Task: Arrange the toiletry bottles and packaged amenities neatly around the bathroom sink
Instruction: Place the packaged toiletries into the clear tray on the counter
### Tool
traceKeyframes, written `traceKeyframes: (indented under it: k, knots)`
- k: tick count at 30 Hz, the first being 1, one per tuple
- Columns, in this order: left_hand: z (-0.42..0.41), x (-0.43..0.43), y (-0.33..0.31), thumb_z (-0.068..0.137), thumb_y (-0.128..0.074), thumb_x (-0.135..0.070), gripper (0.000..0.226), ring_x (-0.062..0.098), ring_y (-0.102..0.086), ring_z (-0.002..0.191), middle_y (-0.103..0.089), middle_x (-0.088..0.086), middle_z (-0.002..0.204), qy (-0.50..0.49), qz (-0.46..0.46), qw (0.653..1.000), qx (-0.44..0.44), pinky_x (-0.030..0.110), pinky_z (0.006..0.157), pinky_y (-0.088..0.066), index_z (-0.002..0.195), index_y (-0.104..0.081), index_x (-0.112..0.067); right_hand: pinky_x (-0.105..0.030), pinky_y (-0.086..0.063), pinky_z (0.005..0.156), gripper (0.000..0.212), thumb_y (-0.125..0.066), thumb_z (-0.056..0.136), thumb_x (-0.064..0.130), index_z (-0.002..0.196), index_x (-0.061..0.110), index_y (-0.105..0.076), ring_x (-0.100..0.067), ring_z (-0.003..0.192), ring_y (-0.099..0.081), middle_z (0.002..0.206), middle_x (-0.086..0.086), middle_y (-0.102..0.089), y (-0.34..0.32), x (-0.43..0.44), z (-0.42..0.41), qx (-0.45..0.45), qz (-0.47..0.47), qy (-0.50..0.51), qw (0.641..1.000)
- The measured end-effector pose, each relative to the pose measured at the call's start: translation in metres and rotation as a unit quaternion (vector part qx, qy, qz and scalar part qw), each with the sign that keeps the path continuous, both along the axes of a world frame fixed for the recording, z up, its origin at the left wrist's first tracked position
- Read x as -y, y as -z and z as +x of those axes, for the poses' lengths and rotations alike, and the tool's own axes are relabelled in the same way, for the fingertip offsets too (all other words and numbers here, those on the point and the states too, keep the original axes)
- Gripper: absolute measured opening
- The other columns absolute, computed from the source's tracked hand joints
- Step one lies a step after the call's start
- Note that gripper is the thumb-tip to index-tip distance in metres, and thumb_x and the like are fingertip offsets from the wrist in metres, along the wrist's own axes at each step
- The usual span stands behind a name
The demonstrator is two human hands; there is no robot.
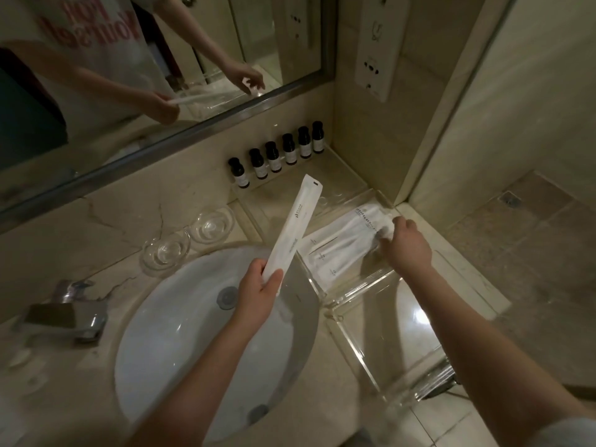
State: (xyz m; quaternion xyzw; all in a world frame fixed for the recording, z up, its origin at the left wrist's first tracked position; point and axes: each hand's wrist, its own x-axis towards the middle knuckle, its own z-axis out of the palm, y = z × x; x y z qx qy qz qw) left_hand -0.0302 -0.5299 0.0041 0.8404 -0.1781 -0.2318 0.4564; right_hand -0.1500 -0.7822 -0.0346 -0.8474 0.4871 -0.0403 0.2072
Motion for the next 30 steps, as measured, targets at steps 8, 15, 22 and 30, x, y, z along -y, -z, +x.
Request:
traceKeyframes:
  k: [8,15,22,30]
  knots:
    - [-0.001,0.0,0.001,0.092,-0.053,-0.015,0.012,0.008,-0.052,0.068,-0.061,0.009,0.089,-0.002,0.023,1.0,0.011,0.001,0.049,-0.036,0.098,-0.05,-0.005,-0.03,-0.041,0.066,0.045,-0.069,0.075,0.038,0.116,0.021,-0.062,-0.028,0.102,-0.054,0.101,-0.006,-0.055,0.013,-0.01,0.005,-0.076,-0.024,-0.268,0.96]
    - [0.005,-0.001,0.008,0.092,-0.054,-0.013,0.008,0.018,-0.053,0.073,-0.06,0.015,0.09,-0.01,0.003,1.0,-0.014,0.008,0.052,-0.039,0.093,-0.048,-0.008,-0.029,-0.038,0.059,0.025,-0.058,0.082,0.027,0.101,0.011,-0.062,-0.029,0.091,-0.061,0.096,-0.007,-0.06,0.017,-0.02,0.007,-0.065,-0.041,-0.243,0.967]
    - [0.005,0.001,0.003,0.092,-0.054,-0.016,0.01,0.01,-0.052,0.068,-0.062,0.013,0.09,-0.01,0.017,1.0,-0.001,0.005,0.05,-0.037,0.094,-0.05,-0.007,-0.032,-0.047,0.069,0.033,-0.061,0.081,0.034,0.109,0.016,-0.058,-0.029,0.097,-0.061,0.1,-0.006,-0.06,0.013,-0.027,0.013,-0.089,-0.036,-0.223,0.97]
    - [0.003,0.012,-0.021,0.091,-0.057,-0.018,0.011,0.008,-0.05,0.067,-0.057,-0.002,0.08,0.076,0.021,0.997,0.008,0.005,0.053,-0.038,0.095,-0.052,-0.008,-0.03,-0.048,0.063,0.055,-0.061,0.087,0.043,0.133,0.021,-0.041,-0.016,0.071,-0.059,0.103,-0.003,-0.058,-0.058,-0.038,0.036,0.329,0.351,0.037,0.876]
